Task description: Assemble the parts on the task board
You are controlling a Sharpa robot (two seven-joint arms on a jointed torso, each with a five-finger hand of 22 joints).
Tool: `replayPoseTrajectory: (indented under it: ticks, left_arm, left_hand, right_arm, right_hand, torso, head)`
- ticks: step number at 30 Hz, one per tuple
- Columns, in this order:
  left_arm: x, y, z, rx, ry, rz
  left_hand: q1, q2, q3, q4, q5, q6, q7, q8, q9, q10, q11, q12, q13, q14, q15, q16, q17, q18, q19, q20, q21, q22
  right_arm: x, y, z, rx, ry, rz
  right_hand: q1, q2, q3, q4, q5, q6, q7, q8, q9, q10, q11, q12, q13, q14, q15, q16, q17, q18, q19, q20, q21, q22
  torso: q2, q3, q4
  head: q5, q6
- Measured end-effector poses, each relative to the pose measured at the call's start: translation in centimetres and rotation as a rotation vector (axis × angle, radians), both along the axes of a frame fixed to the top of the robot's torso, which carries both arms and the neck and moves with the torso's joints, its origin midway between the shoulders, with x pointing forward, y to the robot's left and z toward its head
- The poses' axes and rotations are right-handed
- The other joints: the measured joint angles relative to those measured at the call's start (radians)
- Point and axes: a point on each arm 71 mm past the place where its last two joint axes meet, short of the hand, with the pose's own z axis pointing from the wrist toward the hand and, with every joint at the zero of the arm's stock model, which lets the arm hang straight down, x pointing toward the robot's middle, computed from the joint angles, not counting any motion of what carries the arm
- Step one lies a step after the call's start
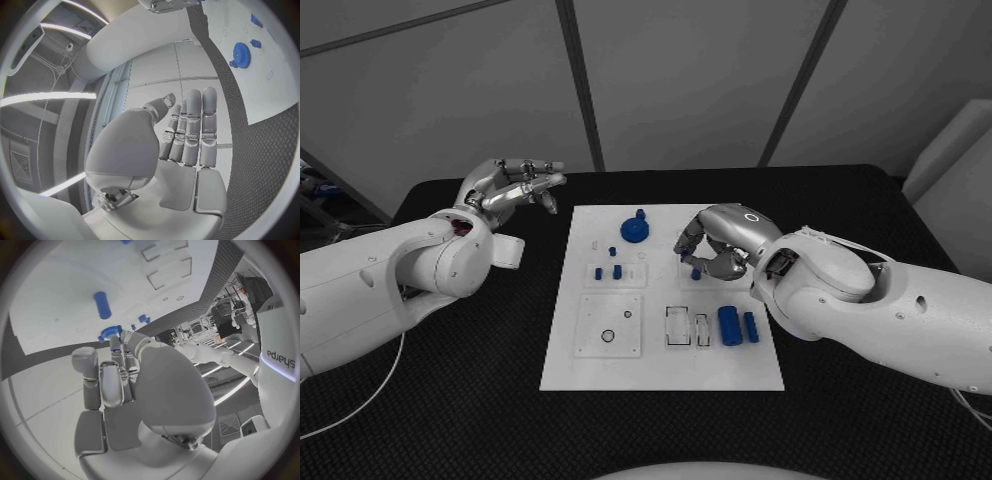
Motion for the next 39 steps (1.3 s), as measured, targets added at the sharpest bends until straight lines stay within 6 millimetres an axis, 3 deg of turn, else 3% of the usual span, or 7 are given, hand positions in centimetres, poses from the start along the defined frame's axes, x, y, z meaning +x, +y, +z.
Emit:
replayPoseTrajectory:
  ticks: [7, 14, 22, 31, 39]
  left_arm:
    - [0.0, -0.3, 0.0, -0.002, 0.002, -0.006]
    - [0.1, -0.6, 0.0, -0.004, 0.002, -0.01]
    - [0.2, -1.3, -0.1, -0.009, 0.003, -0.021]
    - [0.2, -1.7, -0.1, -0.013, 0.003, -0.03]
    - [0.3, -1.9, -0.1, -0.015, 0.003, -0.037]
  left_hand:
    - [0.0, 0.0, 0.0, 0.0, 0.0, 0.0, 0.0, 0.0, 0.0, 0.0, 0.0, 0.0, 0.0, 0.0, 0.0, 0.0, 0.0, 0.0, 0.0, 0.0, 0.0, 0.0]
    - [0.0, 0.0, 0.0, 0.0, 0.0, 0.0, 0.0, 0.0, 0.0, 0.0, 0.0, 0.0, 0.0, 0.0, 0.0, 0.0, 0.0, 0.0, 0.0, 0.0, 0.0, 0.0]
    - [0.0, 0.0, 0.0, 0.0, 0.0, 0.0, 0.0, 0.0, 0.0, 0.0, 0.0, 0.004, 0.0, 0.0, 0.0, 0.0, -0.001, 0.0, 0.0, 0.0, 0.0, 0.0]
    - [0.0, 0.0, 0.0, 0.0, 0.0, -0.004, 0.004, 0.0, 0.0, -0.004, 0.004, 0.004, 0.0, -0.004, 0.004, 0.0, -0.002, 0.0, 0.0, 0.0, 0.0, 0.001]
    - [0.0, 0.0, 0.0, 0.0, 0.0, -0.004, 0.004, 0.0, 0.0, -0.004, 0.004, 0.004, 0.0, -0.004, 0.004, 0.0, -0.002, 0.0, 0.0, 0.0, 0.0, 0.001]
  right_arm:
    - [-1.1, 2.8, 0.6, 0.045, -0.003, 0.073]
    - [-0.8, 4.7, 0.4, 0.073, 0.014, 0.101]
    - [-0.6, 6.9, -0.4, 0.102, 0.051, 0.132]
    - [-1.0, 8.2, -2.9, 0.106, 0.116, 0.151]
    - [-1.7, 8.9, -4.5, 0.083, 0.153, 0.18]
  right_hand:
    - [-0.007, 0.001, 0.003, -0.009, 0.007, 0.0, 0.0, -0.003, 0.001, 0.004, 0.004, -0.001, 0.001, 0.0, 0.0, 0.0, 0.0, 0.0, 0.0, 0.0, 0.0, 0.001]
    - [-0.011, 0.0, 0.003, -0.009, 0.007, 0.0, 0.0, -0.005, 0.0, 0.004, 0.004, -0.002, 0.002, 0.0, 0.0, 0.0, 0.0, 0.0, 0.0, 0.0, 0.0, 0.001]
    - [-0.011, 0.0, 0.006, -0.011, 0.007, 0.0, 0.0, -0.005, 0.0, 0.003, 0.004, -0.003, 0.001, 0.0, 0.0, 0.0, 0.0, 0.0, 0.0, 0.0, 0.0, 0.0]
    - [-0.012, 0.001, 0.006, -0.011, 0.007, -0.001, 0.0, -0.006, -0.001, 0.003, 0.004, -0.003, 0.001, 0.0, 0.0, 0.0, 0.0, 0.0, 0.0, 0.0, 0.0, -0.002]
    - [-0.016, 0.003, 0.006, -0.011, 0.011, -0.001, -0.001, -0.008, 0.0, 0.003, 0.004, -0.004, 0.0, 0.0, 0.0, 0.0, 0.0, 0.0, 0.0, 0.0, 0.0, -0.004]
  torso:
    - [0.0, -0.001, 0.0013]
    - [0.0, -0.0021, 0.0014]
    - [0.001, -0.0016, 0.0014]
    - [0.0, -0.0013, 0.0]
    - [-0.001, -0.002, 0.0001]
  head:
    - [0.026, -0.004]
    - [0.077, -0.006]
    - [0.131, -0.026]
    - [0.179, -0.04]
    - [0.204, -0.054]
